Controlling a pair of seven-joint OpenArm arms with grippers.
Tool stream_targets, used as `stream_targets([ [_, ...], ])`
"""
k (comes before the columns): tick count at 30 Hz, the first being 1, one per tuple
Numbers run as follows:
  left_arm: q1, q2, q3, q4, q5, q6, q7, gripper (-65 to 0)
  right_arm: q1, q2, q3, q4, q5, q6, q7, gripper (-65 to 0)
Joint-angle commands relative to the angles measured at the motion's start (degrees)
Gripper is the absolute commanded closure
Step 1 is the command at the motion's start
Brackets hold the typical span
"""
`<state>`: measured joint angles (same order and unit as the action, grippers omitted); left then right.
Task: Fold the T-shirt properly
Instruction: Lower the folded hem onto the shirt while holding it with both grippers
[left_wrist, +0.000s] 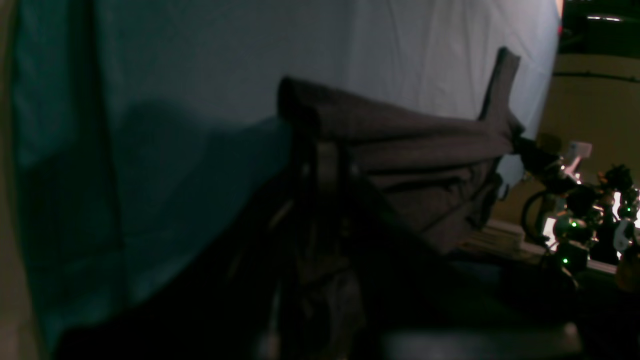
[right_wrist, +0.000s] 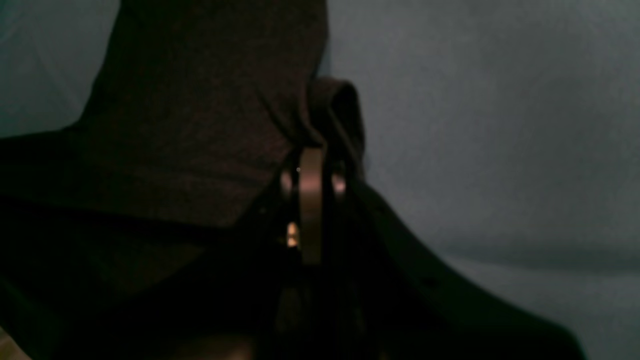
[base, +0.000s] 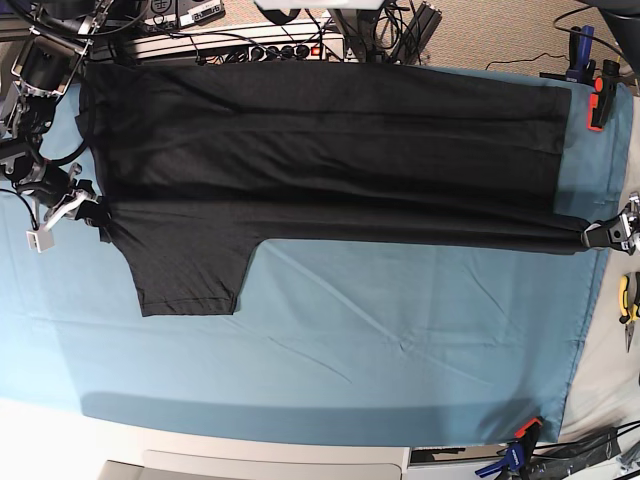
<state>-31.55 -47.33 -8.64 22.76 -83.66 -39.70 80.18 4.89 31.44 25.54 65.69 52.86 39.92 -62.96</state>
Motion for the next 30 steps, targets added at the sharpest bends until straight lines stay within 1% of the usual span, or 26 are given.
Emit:
stream_targets([
  [1, -1.3, -2.0, -0.2, 0.9, -1.3, -0.3, -0.2, 0.0, 0.5, 1.7, 0.5, 1.1, 0.9, 0.1, 1.0, 0.0],
  [16, 5.7, -1.4, -0.2, 0.9, -1.3, -0.3, -0.2, 0.0, 0.2, 1.7, 0.5, 1.1, 0.2, 0.1, 0.4, 0.0],
  [30, 6.0, -2.2, -0.2, 1.0, -1.3, -0.3, -0.2, 0.0, 0.2, 1.8, 0.5, 1.1, -0.4, 0.1, -1.4, 0.0],
])
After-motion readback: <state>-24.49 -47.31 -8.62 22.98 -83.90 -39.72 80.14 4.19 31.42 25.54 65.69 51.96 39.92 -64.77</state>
